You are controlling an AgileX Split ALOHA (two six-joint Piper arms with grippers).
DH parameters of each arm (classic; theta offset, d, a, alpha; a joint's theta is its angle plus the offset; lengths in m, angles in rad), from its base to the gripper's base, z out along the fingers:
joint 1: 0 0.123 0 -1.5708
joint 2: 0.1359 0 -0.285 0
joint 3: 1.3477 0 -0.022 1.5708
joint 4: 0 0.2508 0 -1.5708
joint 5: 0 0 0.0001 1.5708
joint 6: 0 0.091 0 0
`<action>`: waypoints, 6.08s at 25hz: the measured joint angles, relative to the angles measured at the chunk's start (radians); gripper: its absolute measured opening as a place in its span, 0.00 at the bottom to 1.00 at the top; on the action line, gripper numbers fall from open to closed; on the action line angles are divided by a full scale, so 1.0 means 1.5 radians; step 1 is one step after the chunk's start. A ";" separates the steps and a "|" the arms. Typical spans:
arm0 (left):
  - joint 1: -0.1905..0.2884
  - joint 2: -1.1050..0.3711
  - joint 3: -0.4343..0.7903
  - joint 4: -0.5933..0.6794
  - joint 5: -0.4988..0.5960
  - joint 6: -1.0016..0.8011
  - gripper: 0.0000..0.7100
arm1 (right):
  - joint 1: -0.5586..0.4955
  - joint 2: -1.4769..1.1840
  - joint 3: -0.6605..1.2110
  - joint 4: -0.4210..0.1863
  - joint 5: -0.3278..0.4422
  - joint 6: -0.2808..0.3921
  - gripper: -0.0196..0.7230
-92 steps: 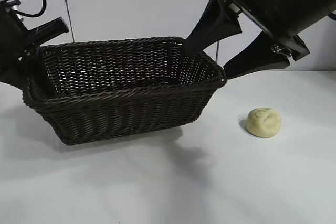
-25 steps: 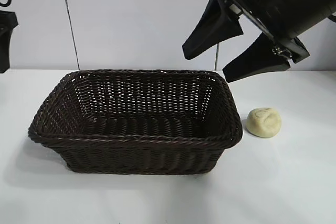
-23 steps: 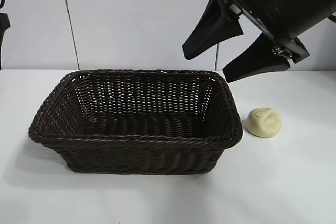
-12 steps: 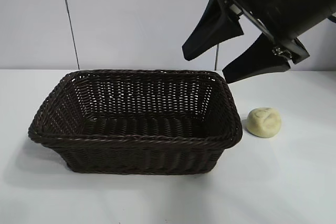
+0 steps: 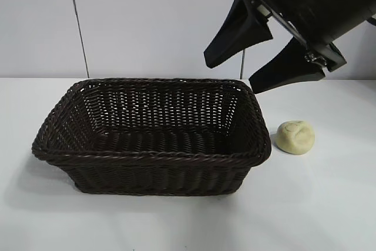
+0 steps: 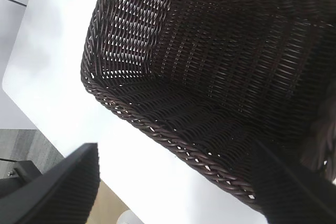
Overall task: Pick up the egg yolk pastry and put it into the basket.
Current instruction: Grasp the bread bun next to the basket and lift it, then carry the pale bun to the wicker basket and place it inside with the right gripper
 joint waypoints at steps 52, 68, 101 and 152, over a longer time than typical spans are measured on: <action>0.000 -0.417 0.130 -0.016 -0.057 -0.003 0.84 | -0.199 0.069 -0.139 -0.430 0.093 0.309 0.79; 0.000 -0.417 0.130 -0.016 -0.057 -0.003 0.84 | -0.199 0.289 -0.145 -0.332 -0.096 0.273 0.79; 0.000 -0.417 0.130 -0.016 -0.057 -0.004 0.84 | -0.199 0.203 -0.147 -0.281 -0.090 0.239 0.06; 0.000 -0.417 0.130 -0.016 -0.057 -0.004 0.84 | 0.208 0.297 -0.145 -0.161 -0.383 0.247 0.28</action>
